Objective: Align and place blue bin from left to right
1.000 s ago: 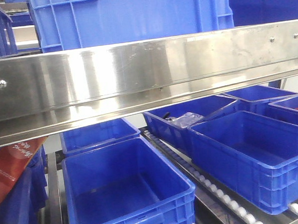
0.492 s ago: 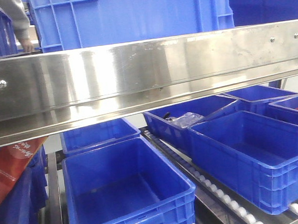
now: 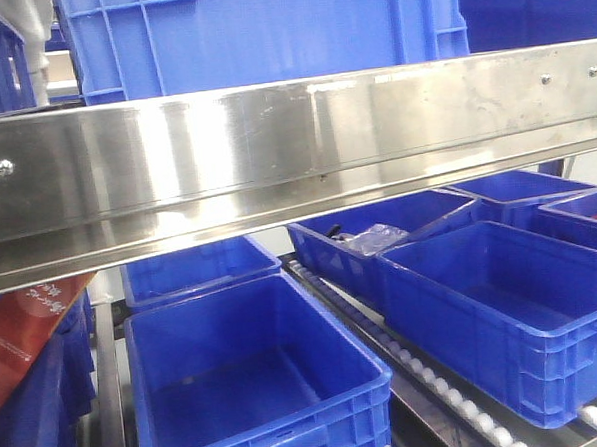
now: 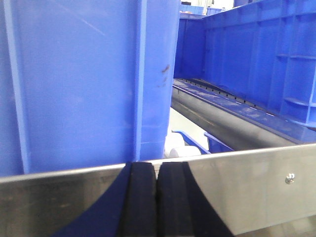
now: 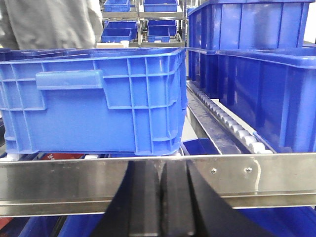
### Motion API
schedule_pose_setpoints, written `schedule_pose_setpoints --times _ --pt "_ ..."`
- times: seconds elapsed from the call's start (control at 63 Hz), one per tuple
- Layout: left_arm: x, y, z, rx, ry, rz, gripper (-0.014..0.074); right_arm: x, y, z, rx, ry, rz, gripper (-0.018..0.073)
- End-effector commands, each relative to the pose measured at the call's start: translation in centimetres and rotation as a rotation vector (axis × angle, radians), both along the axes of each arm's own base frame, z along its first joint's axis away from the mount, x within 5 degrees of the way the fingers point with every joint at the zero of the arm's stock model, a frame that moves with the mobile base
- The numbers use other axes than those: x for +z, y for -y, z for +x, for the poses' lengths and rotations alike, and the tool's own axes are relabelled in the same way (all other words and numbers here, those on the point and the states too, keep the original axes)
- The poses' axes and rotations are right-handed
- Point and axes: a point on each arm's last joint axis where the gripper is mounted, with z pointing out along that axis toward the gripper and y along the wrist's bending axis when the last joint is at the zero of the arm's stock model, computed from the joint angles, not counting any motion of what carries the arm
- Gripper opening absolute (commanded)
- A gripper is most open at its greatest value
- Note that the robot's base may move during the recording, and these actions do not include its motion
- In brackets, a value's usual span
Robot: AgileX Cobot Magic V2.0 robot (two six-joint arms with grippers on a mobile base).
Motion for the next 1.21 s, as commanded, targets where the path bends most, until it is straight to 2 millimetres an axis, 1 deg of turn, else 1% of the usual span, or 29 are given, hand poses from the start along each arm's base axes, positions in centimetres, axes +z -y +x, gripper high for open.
schedule_pose_setpoints --times 0.0,0.222,0.365,0.461,0.54,0.635,0.715,0.858,0.969,0.985,1.048,1.096,1.191 --pt "0.3 0.0 -0.1 0.003 0.032 0.000 -0.0111 0.2 0.1 -0.1 -0.004 0.033 -0.011 -0.0155" --pt "0.3 0.0 -0.1 0.003 0.032 0.000 -0.0111 0.1 0.1 -0.1 -0.008 0.031 -0.012 -0.0155" --pt "0.3 0.0 -0.1 0.003 0.032 0.000 -0.0111 0.0 0.7 0.1 -0.105 0.021 -0.015 -0.0155" --pt "0.3 0.0 -0.1 0.003 0.032 0.000 -0.0111 -0.9 1.4 0.1 -0.193 0.014 -0.017 -0.0155" --pt "0.3 0.0 -0.1 0.003 0.032 0.000 -0.0111 -2.1 1.8 -0.2 -0.262 0.029 -0.015 -0.0155" --pt "0.3 0.0 -0.1 0.003 0.032 0.000 -0.0111 -4.3 2.2 -0.6 -0.326 0.051 -0.012 -0.0155" --pt "0.3 0.0 -0.1 0.003 0.032 0.000 -0.0111 -6.0 2.4 -0.9 -0.350 0.053 -0.012 -0.0155" --pt "0.3 0.0 -0.1 0.003 0.032 0.000 -0.0111 -9.9 2.6 -0.8 -0.385 0.034 -0.013 -0.0155" --pt "0.3 0.0 -0.1 0.003 0.032 0.000 -0.0111 -12.1 2.7 -0.9 -0.399 0.064 -0.010 -0.0155" --pt "0.3 0.0 -0.1 0.003 0.032 0.000 -0.0111 -12.3 2.7 -0.9 -0.400 0.071 -0.009 -0.0155" --pt "0.3 0.0 -0.1 0.003 0.032 0.000 -0.0111 -11.9 2.7 -1.2 -0.405 0.136 -0.005 -0.0155" --pt "0.3 0.0 -0.1 0.003 0.032 0.000 -0.0111 -12.3 2.7 -1.2 -0.399 0.090 -0.019 -0.0155" --pt "0.3 0.0 -0.1 0.002 0.034 0.000 -0.0111 -12.5 2.7 -1.2 -0.401 0.080 -0.046 -0.0155"
